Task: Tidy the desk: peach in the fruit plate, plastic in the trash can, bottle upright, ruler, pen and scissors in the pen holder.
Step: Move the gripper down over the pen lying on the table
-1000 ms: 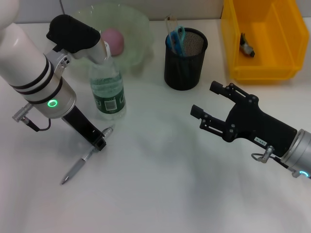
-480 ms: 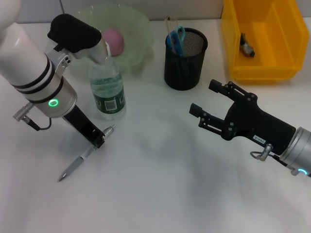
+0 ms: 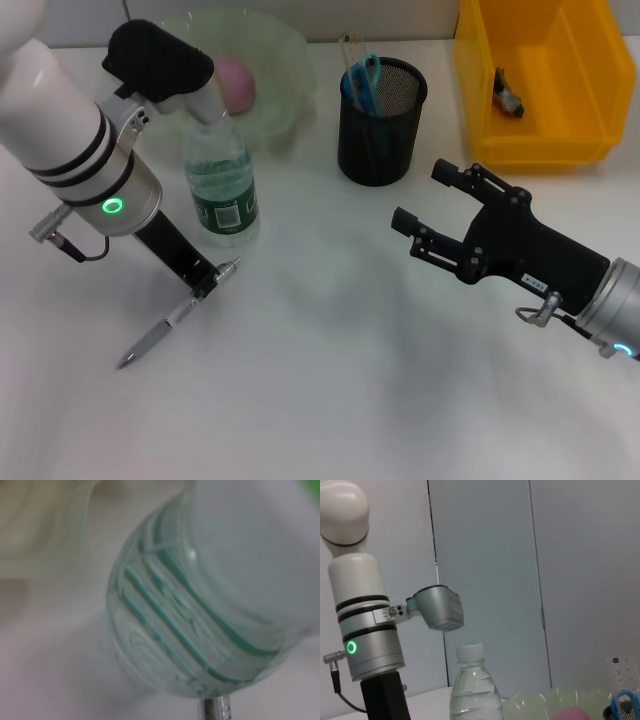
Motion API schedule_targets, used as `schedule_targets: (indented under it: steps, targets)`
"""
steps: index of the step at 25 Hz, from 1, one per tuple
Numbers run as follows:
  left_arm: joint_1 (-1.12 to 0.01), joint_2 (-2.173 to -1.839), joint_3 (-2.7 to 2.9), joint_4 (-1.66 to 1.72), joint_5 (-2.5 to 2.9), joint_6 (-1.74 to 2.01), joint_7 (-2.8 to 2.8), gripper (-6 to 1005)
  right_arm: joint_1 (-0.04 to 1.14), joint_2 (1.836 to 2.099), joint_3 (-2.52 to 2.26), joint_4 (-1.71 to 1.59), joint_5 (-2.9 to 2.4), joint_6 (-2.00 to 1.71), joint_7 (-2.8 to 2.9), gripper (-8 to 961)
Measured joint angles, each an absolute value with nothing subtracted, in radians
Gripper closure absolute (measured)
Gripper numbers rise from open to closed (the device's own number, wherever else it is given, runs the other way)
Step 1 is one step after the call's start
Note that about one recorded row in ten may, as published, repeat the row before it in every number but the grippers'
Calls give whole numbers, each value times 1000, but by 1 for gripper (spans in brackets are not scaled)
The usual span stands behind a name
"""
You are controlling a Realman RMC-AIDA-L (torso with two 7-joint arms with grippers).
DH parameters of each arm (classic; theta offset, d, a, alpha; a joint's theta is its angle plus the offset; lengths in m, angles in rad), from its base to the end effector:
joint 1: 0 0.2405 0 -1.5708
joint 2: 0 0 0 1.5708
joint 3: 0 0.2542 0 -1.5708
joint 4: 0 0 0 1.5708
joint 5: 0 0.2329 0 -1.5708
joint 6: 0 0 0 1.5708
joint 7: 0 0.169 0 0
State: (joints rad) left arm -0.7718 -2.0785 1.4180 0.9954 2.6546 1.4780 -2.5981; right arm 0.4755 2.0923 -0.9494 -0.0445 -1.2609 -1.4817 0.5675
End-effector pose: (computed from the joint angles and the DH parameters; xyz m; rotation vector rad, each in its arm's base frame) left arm -0.2054 0.3926 -0.0605 -2.5767 -1.0260 0.7160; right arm 0.2776 0.3049 -0.0900 -2.3212 0.4123 1.0168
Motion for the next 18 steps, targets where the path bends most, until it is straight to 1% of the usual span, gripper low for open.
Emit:
schedule_targets:
  steps: [11, 17, 18]
  targets:
    - [-774, -2077, 1417, 1035, 2661, 1512, -2600, 909, 476, 2092, -946, -45, -1261, -1480, 568, 152]
    - [-782, -2078, 1417, 1030, 2656, 1513, -2601, 817, 476, 2092, -946, -45, -1261, -1474, 568, 152]
    - [-783, -2078, 1418, 1026, 2656, 1511, -2601, 780, 476, 2092, -946, -44, -1261, -1473, 568, 152]
